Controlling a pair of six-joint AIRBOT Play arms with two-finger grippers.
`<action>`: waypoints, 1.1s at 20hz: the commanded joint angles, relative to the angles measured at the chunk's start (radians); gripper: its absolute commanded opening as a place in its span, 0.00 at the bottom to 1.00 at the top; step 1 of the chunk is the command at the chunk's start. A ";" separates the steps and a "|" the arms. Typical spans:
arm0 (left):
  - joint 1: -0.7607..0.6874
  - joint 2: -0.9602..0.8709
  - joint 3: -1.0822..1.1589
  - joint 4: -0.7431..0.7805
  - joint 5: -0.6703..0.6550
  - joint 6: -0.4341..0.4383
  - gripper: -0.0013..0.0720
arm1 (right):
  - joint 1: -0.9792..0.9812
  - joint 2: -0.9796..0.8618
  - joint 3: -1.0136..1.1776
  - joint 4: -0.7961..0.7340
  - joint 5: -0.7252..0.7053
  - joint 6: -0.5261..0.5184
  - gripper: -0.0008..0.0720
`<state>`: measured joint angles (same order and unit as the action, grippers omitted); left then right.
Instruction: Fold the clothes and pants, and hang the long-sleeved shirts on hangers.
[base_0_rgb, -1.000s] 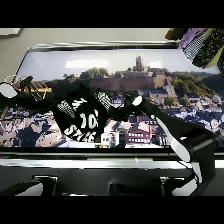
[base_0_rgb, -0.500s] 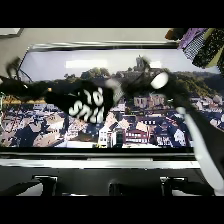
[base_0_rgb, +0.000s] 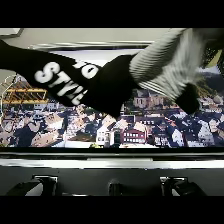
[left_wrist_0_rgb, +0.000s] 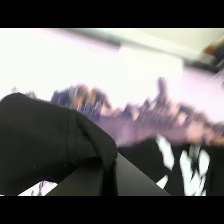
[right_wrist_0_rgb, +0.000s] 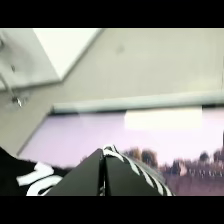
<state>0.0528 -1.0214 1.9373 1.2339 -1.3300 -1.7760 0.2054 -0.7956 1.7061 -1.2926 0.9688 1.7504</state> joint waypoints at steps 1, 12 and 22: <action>0.000 0.142 0.045 0.012 0.003 -0.006 0.07 | -0.003 0.223 0.017 -0.124 0.010 0.085 0.06; 0.000 0.124 -0.145 0.181 0.146 -0.043 0.07 | -0.003 -0.082 0.017 -0.519 -0.057 0.235 0.06; -0.001 -0.509 -0.389 -0.098 0.307 -0.039 0.07 | -0.003 -0.754 0.017 -0.393 -0.013 0.193 0.06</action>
<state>0.0525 -1.3567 1.5814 1.2789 -1.0351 -1.8359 0.2031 -1.4010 1.7222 -1.7416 0.8803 1.9579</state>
